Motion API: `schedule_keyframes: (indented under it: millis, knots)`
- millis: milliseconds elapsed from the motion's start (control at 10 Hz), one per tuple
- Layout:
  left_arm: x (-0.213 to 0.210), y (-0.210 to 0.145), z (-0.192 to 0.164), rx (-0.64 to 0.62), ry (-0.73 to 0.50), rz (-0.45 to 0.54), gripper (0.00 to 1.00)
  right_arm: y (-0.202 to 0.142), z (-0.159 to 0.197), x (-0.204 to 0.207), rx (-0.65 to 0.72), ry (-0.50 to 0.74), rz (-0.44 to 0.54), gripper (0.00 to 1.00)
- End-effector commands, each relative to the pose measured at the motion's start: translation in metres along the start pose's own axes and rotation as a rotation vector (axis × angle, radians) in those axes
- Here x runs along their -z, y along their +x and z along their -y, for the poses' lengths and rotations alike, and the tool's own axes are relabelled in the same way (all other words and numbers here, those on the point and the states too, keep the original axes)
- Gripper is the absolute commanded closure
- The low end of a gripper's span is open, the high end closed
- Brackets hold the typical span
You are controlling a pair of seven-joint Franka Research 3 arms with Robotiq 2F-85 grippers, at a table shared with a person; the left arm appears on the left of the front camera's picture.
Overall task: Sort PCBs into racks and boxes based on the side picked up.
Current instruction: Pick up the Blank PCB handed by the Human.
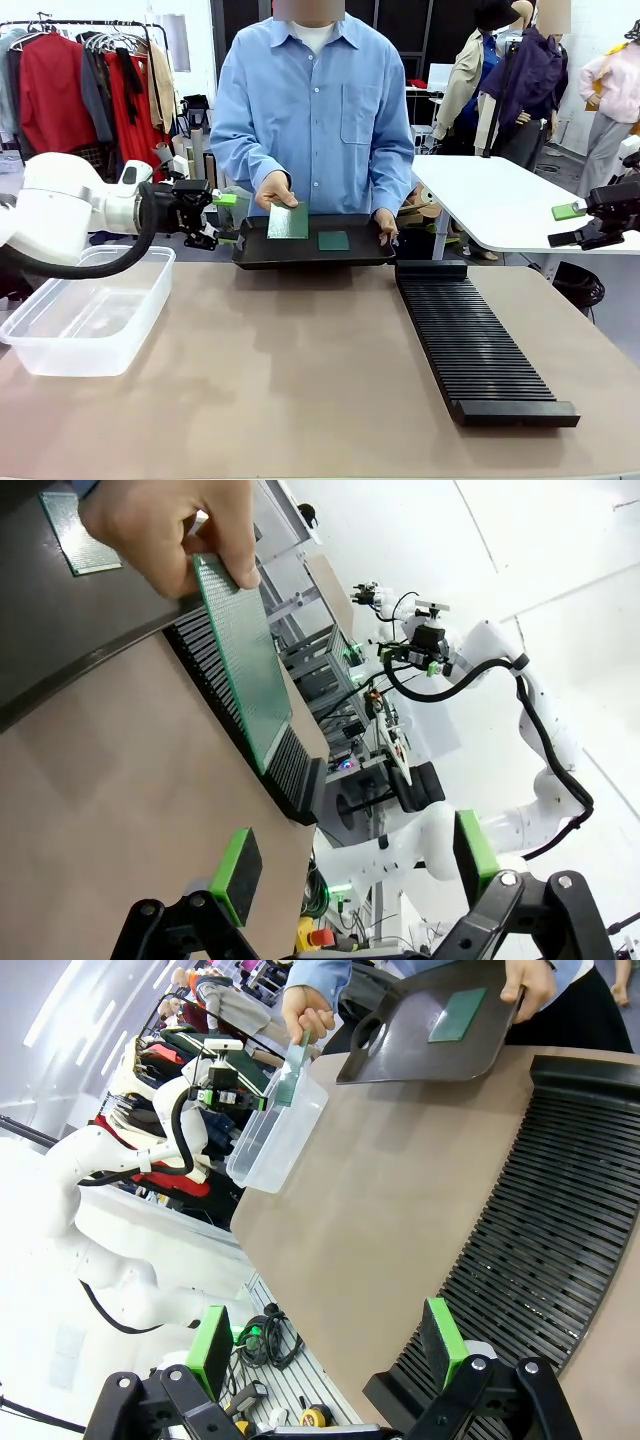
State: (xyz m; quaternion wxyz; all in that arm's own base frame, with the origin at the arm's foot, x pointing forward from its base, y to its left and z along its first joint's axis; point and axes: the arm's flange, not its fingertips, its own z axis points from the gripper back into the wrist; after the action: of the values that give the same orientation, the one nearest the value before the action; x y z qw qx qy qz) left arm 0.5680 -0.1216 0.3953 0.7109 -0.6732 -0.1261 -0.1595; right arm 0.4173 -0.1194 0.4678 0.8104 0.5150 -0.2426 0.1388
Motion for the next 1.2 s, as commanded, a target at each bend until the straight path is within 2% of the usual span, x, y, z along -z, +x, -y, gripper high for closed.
schedule_keyframes:
  millis: [0,500,900,1100]
  knots:
    - [0.01,0.016,-0.004,-0.024,-0.009,0.028,0.0,0.001,-0.002,0.0,0.005,0.003,0.002,0.0]
    - [0.029,0.032,-0.029,-0.085,-0.042,0.025,0.0,0.001,-0.002,0.0,0.005,0.003,0.002,0.0]
    - [0.06,0.036,-0.034,-0.126,-0.084,-0.021,0.0,0.001,-0.002,0.0,0.005,0.003,0.002,0.0]
    - [0.069,0.038,-0.041,-0.143,-0.075,-0.013,0.0,0.001,-0.002,0.0,0.005,0.003,0.002,0.0]
